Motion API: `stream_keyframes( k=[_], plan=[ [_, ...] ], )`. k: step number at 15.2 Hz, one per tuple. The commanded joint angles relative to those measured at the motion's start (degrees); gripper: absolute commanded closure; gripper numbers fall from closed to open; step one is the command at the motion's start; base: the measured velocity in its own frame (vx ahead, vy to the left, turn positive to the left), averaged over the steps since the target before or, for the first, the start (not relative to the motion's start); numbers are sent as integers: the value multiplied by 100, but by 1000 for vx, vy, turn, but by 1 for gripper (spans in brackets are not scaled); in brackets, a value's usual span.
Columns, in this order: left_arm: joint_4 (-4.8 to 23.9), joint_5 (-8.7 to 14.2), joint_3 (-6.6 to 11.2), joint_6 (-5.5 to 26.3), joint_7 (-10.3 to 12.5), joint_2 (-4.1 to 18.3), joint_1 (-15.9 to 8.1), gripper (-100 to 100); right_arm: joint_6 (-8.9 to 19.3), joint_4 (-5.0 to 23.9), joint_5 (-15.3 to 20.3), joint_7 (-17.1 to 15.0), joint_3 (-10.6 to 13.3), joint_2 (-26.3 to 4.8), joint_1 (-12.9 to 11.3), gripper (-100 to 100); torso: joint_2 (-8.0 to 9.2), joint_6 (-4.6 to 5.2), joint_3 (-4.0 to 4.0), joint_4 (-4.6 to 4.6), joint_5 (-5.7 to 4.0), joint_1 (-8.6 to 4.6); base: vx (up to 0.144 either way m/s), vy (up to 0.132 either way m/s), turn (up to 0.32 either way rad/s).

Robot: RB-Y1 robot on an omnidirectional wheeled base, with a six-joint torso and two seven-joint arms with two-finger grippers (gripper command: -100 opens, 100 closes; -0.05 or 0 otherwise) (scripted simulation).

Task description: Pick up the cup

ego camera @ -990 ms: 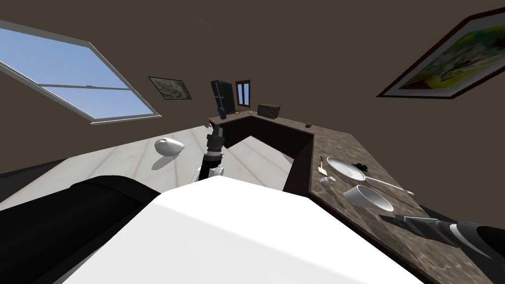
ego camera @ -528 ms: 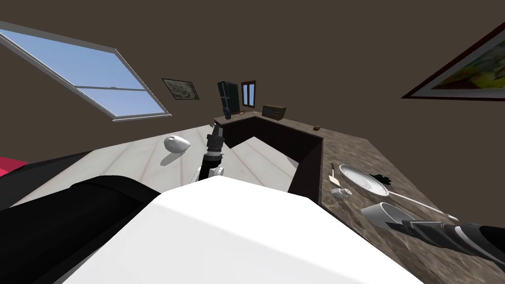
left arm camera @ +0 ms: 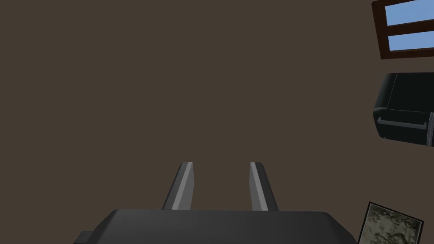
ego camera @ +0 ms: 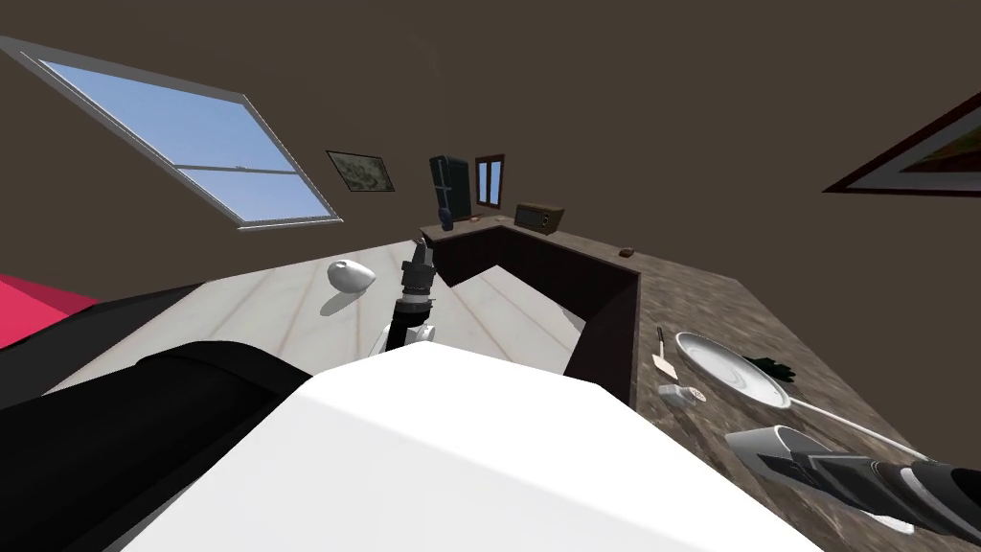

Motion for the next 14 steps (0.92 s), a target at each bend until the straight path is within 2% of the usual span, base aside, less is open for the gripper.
stream_keyframes(
  k=[1, 2, 3, 4, 8, 10, 13, 14],
  plan=[
    [0, 0, 0, 0, 0, 0, 0, 0, 163, -49, -110, 114, 135, 108, 25, -100, 0, 0, 0, 0, 0, 0, 41, -16, 94],
    [0, 0, 0, 0, 0, 0, 0, 0, 212, -38, -89, 149, 165, 213, 33, -100, -1, 0, -1, 0, 0, 0, 36, -15, 78],
    [0, 0, 0, 0, 0, 0, 0, 0, 94, -5, -76, 77, 91, 116, 28, -100, -1, 1, -1, 0, 1, 1, 21, -11, 27],
    [0, 0, 0, 0, 0, 0, 0, 0, 120, -6, -102, 113, 108, 126, 36, 100, 2, 1, 1, 0, 2, 3, 8, -5, 1],
    [0, 0, 0, 0, 0, 0, 0, 0, 92, -18, -100, 111, 120, 131, 47, 100, 15, -3, 13, 11, 8, 8, 0, 0, 0],
    [0, 0, 0, 0, 0, 0, 0, 0, 40, -76, -161, 27, 59, -152, 6, 100, 20, -5, 14, 11, 8, 8, -29, 15, -138],
    [0, 0, 0, 0, 0, 0, 0, 0, -34, -93, -192, -25, 14, -308, -6, 100, 32, -6, 22, 14, 13, 14, -39, 17, -91],
    [0, 0, 0, 0, 0, 0, 0, 0, 10, -89, -259, 10, 78, -272, 0, 100, 31, -7, 21, 12, 13, 17, -20, 9, -19]
  ],
)
